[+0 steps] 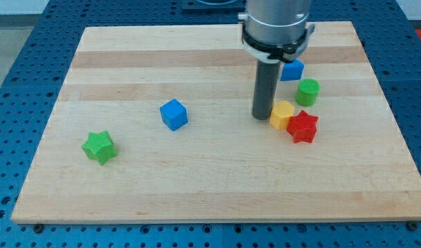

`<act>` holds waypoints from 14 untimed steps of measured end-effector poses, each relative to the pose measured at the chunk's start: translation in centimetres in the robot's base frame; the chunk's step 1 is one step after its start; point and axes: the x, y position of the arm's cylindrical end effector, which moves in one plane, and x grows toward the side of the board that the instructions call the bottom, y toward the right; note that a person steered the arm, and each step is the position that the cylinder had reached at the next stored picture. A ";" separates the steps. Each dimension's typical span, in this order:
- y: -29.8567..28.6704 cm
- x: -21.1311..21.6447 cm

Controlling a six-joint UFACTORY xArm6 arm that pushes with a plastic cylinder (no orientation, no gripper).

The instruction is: Move the blue cube at the bottom of the red star

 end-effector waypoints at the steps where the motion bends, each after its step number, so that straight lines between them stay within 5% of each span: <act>1: 1.9 0.0; 4: 1.7 -1.0; 6: -3.9 -7.0; 8: -15.8 -7.6; 9: -16.2 -7.6; 11: -20.0 -4.7; 14: -17.4 1.1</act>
